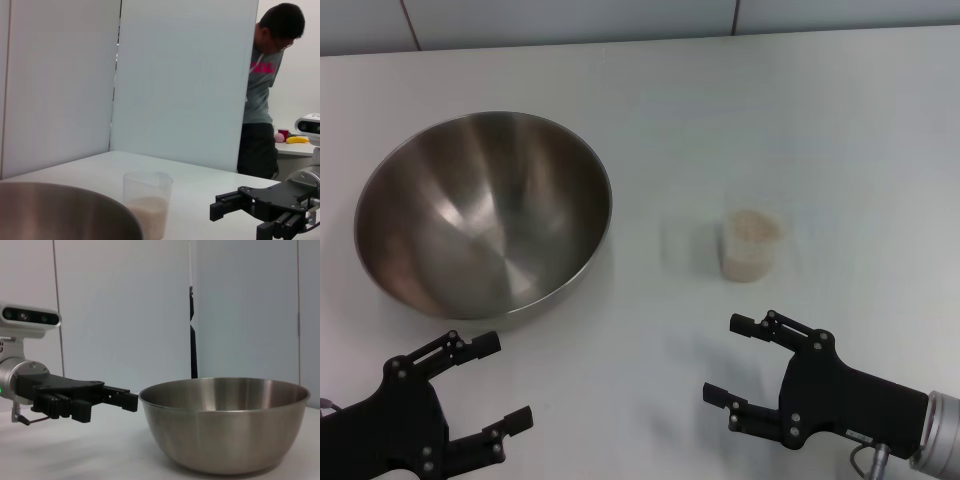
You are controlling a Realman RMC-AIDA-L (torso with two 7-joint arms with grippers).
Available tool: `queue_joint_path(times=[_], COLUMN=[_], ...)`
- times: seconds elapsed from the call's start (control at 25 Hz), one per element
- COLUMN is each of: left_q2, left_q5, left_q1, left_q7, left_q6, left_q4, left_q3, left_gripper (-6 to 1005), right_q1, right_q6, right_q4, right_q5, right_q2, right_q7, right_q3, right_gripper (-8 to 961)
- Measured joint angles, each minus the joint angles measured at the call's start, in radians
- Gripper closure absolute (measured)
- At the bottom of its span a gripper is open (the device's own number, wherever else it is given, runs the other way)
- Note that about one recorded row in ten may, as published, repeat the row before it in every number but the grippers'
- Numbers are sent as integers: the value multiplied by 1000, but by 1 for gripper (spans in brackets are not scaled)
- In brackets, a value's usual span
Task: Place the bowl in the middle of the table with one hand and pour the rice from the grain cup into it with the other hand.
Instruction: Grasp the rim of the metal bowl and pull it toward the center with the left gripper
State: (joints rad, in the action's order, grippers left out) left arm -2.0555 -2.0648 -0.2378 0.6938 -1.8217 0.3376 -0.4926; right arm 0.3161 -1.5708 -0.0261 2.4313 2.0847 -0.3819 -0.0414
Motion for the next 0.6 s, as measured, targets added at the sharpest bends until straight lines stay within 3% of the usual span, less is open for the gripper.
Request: queue_joint_path(times=[0.6], left_q2=[-1], left_q5=[4], left_q1=[0], left_q7=[1], left_q6=[-24], left_q4=[0], left_q3=[3], left_gripper=[177], right_q1=[1], right_q6=[0], right_q4=[0], right_q5=[0], right_q2=[1], right_q7=[0], right_q3=[0], right_gripper=[166])
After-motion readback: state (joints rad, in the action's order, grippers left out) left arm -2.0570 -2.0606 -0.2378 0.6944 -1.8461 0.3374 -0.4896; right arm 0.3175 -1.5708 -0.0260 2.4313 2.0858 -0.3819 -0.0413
